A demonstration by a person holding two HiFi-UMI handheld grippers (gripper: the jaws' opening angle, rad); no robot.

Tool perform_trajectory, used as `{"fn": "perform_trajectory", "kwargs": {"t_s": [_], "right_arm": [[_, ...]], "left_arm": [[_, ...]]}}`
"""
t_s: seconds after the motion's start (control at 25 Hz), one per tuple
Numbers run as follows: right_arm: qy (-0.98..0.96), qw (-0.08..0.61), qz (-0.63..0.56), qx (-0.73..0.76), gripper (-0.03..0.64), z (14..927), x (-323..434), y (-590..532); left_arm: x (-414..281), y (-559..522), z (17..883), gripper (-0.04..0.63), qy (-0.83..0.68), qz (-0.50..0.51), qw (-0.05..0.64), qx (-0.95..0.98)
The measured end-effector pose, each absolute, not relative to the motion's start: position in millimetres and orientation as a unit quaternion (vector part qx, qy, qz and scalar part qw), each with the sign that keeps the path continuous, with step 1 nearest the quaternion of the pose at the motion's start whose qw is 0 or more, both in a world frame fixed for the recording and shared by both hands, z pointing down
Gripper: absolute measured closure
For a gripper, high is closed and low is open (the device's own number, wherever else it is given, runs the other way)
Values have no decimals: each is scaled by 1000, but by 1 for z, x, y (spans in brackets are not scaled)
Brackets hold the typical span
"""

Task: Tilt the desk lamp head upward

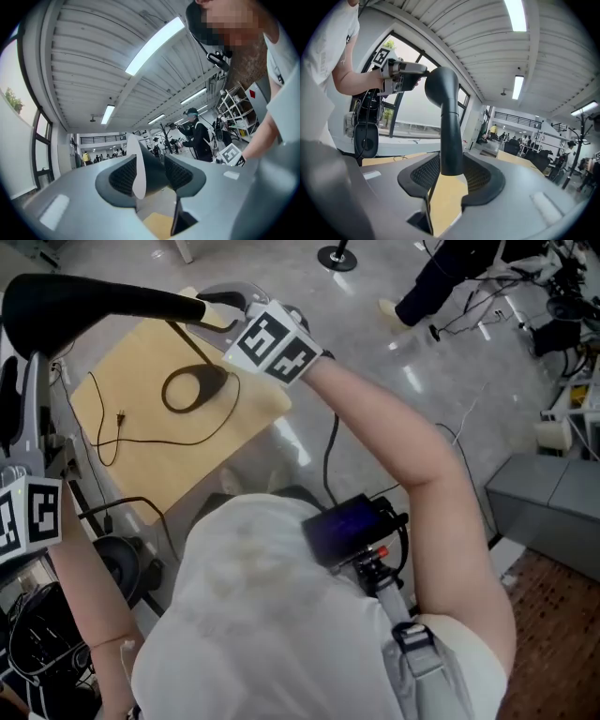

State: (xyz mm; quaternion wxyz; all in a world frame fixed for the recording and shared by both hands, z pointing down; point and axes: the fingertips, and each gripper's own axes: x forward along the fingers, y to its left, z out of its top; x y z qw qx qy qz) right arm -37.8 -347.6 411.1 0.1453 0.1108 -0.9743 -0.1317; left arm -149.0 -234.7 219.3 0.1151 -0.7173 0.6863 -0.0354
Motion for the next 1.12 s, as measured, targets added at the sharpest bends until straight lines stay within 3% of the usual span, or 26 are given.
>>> {"fn": "perform_trajectory", "kwargs": {"t_s": [0.24,0.44,0.68,1.12], "right_arm": [[-975,144,-97,135,527,425,-6,-329],[-976,151,-87,128,578,439,15,-303],[-984,133,-31,115,597,440,38,-264],[-982,38,111,150,606,463,86,-186]], "left_arm": [[-169,-195,274,452,725,-61,61,-684],[-164,-172,330,527,717,-67,5,-693],[-158,-141,377,589,691,-44,-41,-720],[-120,-91,449,594,589,-37,-97,-802]]}}
